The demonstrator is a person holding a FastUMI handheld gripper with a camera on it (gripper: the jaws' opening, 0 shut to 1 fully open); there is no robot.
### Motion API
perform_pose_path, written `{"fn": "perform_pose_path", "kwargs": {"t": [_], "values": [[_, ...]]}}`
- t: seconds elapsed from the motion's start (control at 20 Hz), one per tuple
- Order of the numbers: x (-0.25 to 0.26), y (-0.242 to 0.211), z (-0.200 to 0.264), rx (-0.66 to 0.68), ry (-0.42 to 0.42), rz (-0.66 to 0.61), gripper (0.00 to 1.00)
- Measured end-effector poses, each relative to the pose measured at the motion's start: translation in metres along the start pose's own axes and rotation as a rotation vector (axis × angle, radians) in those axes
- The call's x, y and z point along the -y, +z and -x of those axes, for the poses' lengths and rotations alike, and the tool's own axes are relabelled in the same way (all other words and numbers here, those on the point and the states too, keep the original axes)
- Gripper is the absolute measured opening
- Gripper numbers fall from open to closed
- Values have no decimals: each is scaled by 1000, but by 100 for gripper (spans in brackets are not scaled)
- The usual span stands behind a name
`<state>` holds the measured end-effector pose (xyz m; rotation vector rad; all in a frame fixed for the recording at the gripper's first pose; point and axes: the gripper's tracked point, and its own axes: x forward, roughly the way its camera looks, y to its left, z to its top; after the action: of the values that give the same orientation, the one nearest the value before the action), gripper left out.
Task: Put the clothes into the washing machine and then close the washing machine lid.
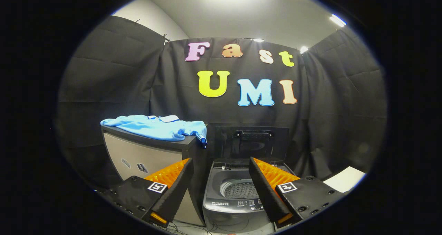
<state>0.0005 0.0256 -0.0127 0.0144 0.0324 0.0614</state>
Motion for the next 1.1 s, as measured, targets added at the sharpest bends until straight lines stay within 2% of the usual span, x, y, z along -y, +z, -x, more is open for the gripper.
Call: {"fn": "perform_pose_path", "kwargs": {"t": [0.4, 0.65, 1.1], "values": [[2, 5, -2, 15, -30, 11, 100], [-3, 29, -10, 35, -37, 43, 100], [-60, 83, -41, 34, 102, -29, 100]]}}
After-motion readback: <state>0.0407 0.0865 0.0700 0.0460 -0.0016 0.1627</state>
